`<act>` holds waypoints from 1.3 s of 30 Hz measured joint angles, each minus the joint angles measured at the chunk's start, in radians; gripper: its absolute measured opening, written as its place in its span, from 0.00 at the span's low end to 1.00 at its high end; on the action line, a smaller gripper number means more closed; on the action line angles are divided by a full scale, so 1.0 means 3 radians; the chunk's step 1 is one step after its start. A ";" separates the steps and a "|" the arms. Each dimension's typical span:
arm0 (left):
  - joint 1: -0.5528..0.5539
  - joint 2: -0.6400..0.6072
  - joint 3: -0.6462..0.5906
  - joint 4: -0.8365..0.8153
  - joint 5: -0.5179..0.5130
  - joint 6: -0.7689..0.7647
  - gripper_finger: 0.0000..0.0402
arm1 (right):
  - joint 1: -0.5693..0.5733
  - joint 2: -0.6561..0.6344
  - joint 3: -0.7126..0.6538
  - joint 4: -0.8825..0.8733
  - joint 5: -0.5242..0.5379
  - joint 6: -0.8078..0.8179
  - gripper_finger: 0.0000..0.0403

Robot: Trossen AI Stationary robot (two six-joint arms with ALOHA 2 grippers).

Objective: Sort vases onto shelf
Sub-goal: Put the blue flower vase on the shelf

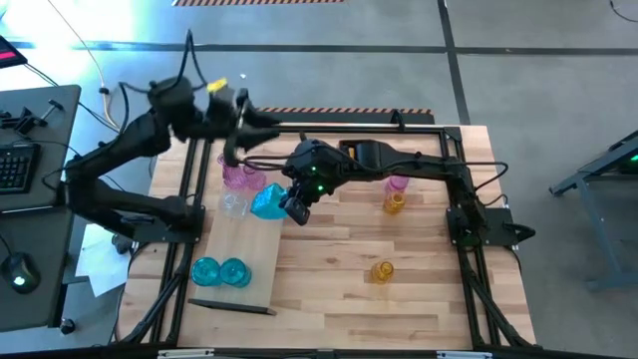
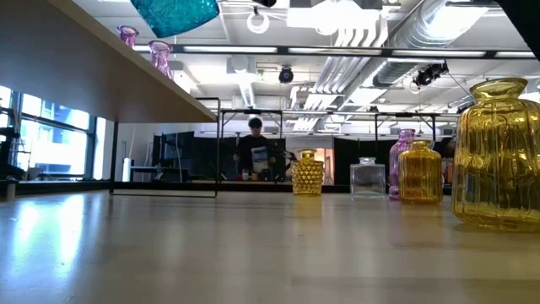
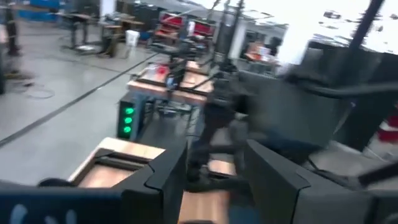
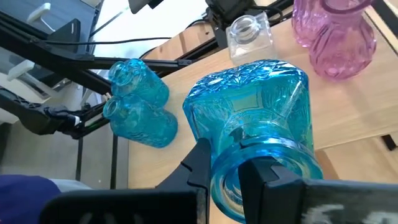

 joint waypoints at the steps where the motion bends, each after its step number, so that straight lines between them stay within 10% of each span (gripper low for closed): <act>1: -0.0147 -0.0057 0.0000 -0.0081 -0.0084 0.0038 0.35 | -0.0009 0.0000 0.0000 -0.0002 -0.0002 -0.0011 0.05; 11: -0.1228 -0.0550 0.0001 -0.1483 -0.1642 0.0075 0.30 | -0.0012 0.0001 0.0000 0.0010 -0.0003 -0.0015 0.05; 39: -0.2536 -0.0104 -0.0001 -0.3059 -0.2230 -0.1070 0.30 | 0.0169 0.0101 -0.0026 0.0191 -0.0118 0.0123 0.05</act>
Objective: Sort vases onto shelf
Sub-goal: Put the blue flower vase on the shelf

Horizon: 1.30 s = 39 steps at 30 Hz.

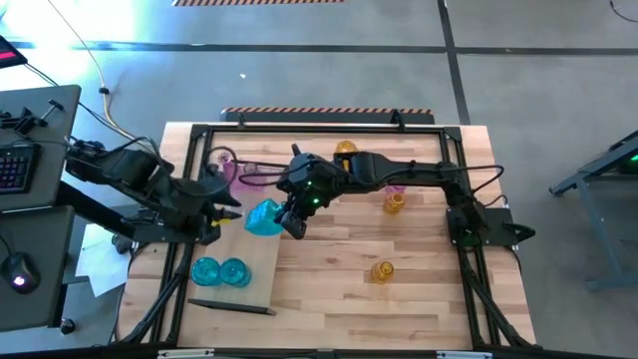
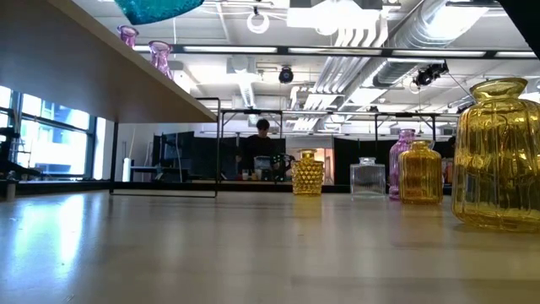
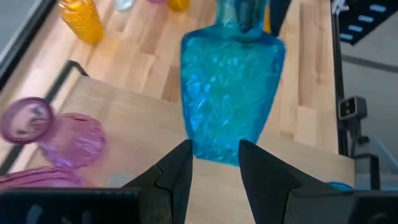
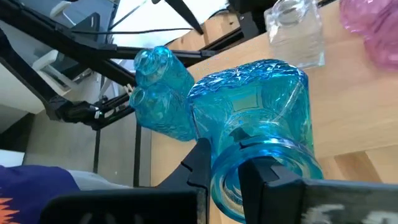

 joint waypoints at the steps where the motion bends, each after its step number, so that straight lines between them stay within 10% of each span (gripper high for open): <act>1: -0.0030 0.0031 0.0000 0.0003 0.0000 -0.0004 0.30 | 0.0006 0.0007 -0.0017 0.0001 -0.0016 0.0001 0.05; 39: -0.0048 0.0586 0.0003 0.0030 0.0141 -0.0096 0.30 | 0.0022 0.0225 -0.0123 0.0353 0.0001 -0.0152 0.06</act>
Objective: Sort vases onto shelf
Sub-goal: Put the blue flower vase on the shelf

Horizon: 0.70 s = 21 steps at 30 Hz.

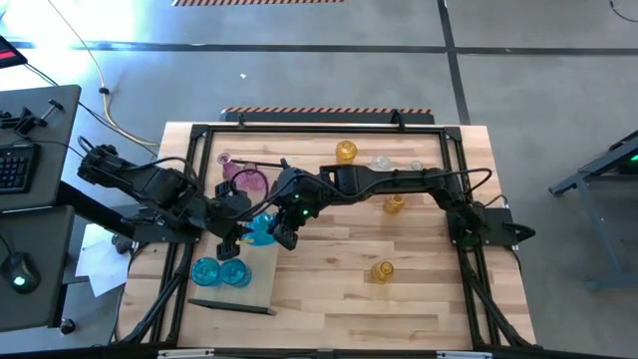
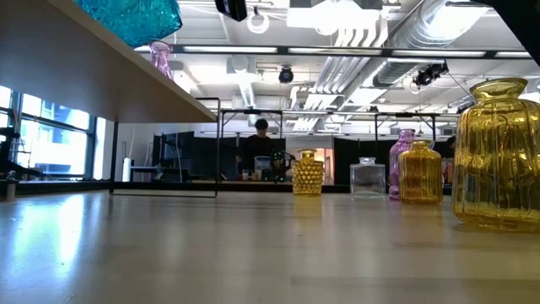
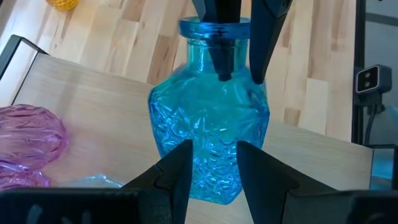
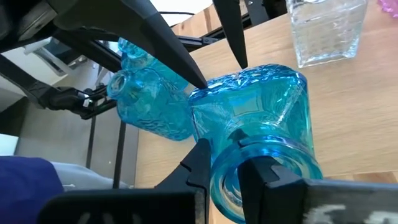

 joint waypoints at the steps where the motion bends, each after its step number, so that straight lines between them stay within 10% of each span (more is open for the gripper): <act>1: 0.0001 0.0014 0.0000 -0.0004 0.0001 0.0000 0.30 | 0.0000 0.0000 0.0000 -0.0006 0.0016 -0.0022 0.06; 21: -0.0008 0.0094 -0.0001 0.0008 0.0071 -0.0265 0.30 | -0.0011 0.0000 0.0000 -0.0022 0.0030 -0.0139 0.06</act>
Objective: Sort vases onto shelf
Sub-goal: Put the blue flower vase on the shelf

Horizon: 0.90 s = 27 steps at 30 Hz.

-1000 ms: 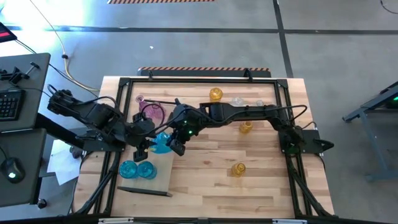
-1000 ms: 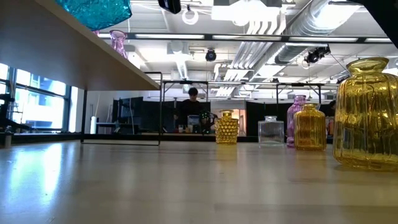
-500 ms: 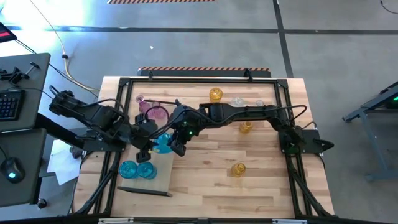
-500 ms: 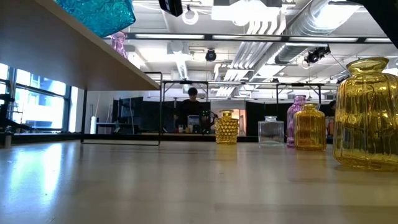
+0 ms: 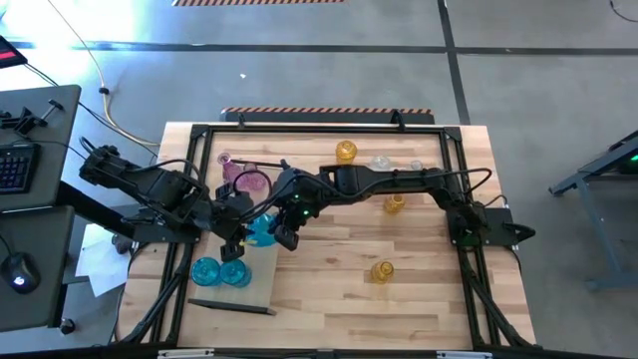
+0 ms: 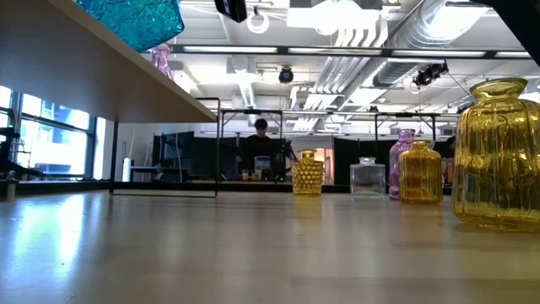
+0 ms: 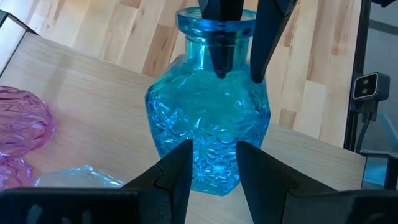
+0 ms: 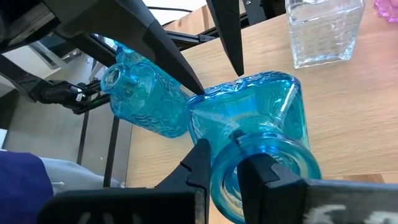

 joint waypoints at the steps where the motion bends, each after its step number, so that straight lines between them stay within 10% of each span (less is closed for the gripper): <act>1: 0.0000 0.0000 -0.0001 0.0000 -0.0001 -0.0003 0.30 | -0.0004 0.0000 0.0000 0.0002 0.0000 0.0000 0.06; 27: -0.0032 -0.0085 -0.0326 0.0175 -0.0097 -0.0150 0.30 | -0.0089 0.0056 0.0001 0.0013 -0.0053 -0.0074 0.06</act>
